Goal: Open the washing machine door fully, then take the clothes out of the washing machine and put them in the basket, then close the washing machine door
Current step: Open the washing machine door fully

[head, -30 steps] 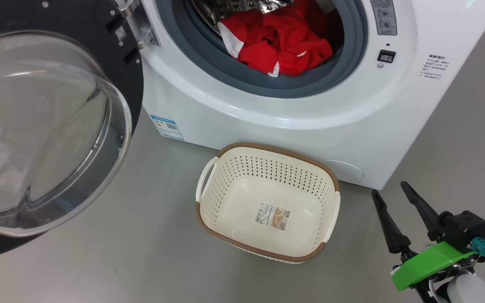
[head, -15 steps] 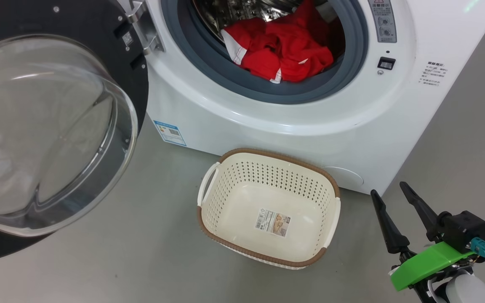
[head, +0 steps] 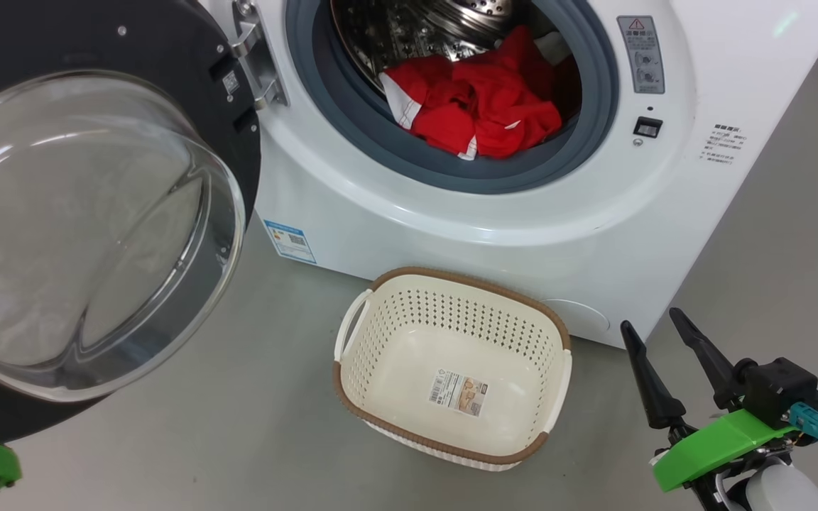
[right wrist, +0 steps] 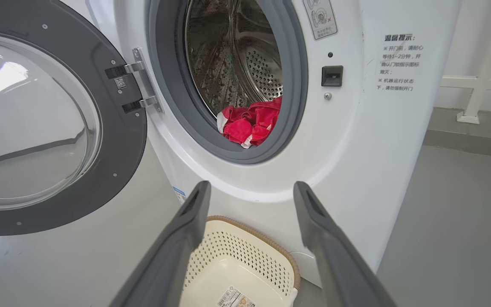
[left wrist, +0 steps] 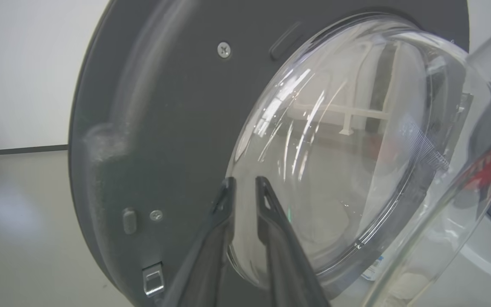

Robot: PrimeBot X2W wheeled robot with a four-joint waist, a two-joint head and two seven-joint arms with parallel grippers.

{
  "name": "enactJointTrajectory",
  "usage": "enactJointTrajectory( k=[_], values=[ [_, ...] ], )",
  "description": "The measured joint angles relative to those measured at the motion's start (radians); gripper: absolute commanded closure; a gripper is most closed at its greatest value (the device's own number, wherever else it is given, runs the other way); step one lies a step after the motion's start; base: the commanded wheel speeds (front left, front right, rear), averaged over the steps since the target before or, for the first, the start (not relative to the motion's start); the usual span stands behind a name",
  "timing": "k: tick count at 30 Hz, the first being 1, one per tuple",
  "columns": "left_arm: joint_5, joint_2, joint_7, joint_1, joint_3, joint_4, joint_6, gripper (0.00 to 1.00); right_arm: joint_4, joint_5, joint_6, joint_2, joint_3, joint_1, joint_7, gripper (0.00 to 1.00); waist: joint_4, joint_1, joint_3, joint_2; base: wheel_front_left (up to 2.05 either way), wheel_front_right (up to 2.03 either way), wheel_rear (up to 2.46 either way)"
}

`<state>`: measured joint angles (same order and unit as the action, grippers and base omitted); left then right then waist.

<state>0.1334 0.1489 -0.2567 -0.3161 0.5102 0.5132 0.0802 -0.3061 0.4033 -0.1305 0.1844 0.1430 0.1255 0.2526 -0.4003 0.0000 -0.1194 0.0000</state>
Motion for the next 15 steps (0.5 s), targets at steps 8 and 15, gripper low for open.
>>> enactJointTrajectory(
  k=[8, 15],
  values=[
    [-0.007, -0.075, 0.000, 0.098, -0.026, -0.135, 0.034, 0.00, 0.004, 0.000, 0.000, -0.012, -0.010, -0.022, 0.000, 0.00, 0.028, 0.0000, 0.022, 0.0000, 0.00, 0.00, 0.00],
    [0.036, -0.099, 0.000, 0.171, -0.110, -0.213, 0.044, 0.00, 0.008, 0.001, 0.000, -0.023, -0.035, -0.044, 0.000, 0.00, 0.066, 0.0000, 0.037, 0.0000, 0.00, 0.00, 0.00]
  ],
)
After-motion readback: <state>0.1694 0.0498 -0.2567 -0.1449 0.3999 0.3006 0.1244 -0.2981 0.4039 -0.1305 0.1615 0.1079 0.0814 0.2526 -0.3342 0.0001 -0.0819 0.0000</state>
